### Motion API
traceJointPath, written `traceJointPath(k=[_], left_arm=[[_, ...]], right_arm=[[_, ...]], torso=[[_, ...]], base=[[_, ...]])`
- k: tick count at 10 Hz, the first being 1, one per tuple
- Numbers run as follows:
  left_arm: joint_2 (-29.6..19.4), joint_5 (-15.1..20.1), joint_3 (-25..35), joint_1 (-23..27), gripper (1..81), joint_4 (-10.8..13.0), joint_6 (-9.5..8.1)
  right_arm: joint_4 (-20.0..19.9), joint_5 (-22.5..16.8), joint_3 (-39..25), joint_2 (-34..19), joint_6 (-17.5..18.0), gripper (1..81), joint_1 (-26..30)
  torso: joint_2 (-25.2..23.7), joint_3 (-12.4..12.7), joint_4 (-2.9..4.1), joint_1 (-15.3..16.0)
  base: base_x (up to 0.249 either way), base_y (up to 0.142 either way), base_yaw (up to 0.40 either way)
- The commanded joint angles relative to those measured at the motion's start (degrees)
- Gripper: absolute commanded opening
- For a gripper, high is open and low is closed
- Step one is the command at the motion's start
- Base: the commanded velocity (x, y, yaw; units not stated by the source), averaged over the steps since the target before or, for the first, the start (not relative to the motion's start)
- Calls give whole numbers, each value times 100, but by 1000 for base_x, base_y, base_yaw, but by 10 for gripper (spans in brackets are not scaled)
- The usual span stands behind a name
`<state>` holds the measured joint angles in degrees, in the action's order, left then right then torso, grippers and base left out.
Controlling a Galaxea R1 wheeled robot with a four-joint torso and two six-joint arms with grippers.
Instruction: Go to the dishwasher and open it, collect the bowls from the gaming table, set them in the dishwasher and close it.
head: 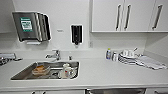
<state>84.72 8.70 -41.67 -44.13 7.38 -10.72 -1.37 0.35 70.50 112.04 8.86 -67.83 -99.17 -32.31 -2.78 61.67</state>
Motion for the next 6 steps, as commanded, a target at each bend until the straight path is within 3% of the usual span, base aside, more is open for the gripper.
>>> traceJointPath(k=[1,3,6], left_arm=[[-166,61,98,462,811,1,8],[-78,61,27,462,811,-17,-1],[-43,61,27,462,811,-8,-1]], right_arm=[[-74,-202,-309,-425,361,811,677],[-74,-290,-547,-645,748,811,879],[-83,-756,-846,-962,1557,811,1539]], torso=[[30,0,0,-18],[-260,0,0,124],[-315,2,0,157]], base=[[0,0,0],[0,0,0],[0,0,0]])
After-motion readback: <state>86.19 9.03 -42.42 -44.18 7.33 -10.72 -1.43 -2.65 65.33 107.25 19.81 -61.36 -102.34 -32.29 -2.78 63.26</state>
